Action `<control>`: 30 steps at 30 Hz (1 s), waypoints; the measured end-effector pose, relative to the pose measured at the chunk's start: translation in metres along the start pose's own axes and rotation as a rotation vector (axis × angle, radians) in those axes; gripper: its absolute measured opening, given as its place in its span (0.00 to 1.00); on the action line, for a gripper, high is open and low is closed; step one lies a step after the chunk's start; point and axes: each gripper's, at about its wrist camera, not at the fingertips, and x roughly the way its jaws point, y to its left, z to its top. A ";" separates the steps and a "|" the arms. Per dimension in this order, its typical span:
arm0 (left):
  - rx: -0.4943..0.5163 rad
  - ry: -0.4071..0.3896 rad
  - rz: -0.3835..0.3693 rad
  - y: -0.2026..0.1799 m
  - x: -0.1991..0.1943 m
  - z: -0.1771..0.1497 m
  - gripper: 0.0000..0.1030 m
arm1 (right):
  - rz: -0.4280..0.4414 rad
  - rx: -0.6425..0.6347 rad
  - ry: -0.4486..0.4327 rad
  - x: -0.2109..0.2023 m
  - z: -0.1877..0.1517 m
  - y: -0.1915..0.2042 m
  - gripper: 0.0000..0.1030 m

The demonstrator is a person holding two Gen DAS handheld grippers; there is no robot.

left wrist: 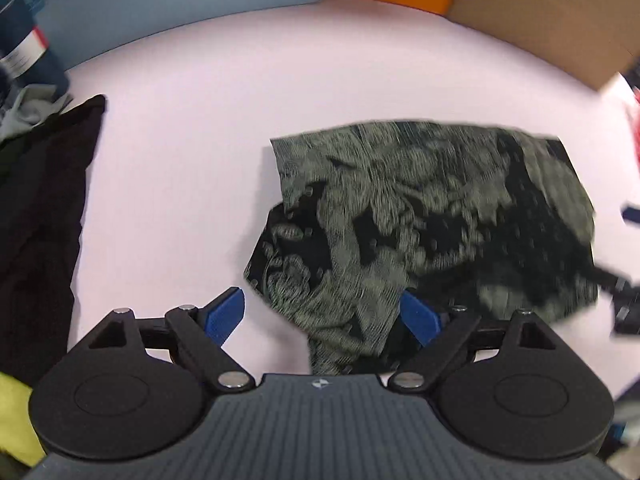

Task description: Fold clothes

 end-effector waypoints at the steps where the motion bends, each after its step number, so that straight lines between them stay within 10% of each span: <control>1: -0.010 -0.008 0.019 -0.004 -0.001 0.002 0.81 | -0.032 -0.014 0.005 0.001 0.001 0.004 0.96; 6: 0.008 -0.010 0.063 -0.019 0.001 0.000 0.81 | -0.098 -0.014 0.014 0.004 0.000 0.006 0.96; 16: -0.046 0.009 0.071 -0.010 0.015 -0.006 0.81 | 0.088 0.317 0.046 0.006 -0.004 -0.051 0.96; 19: -0.149 0.014 0.033 0.013 0.018 -0.012 0.81 | 0.322 0.636 -0.002 0.005 -0.018 -0.098 0.96; 30: -0.420 0.063 -0.242 0.065 0.038 -0.038 0.83 | 0.508 0.921 0.044 0.028 -0.079 -0.137 0.94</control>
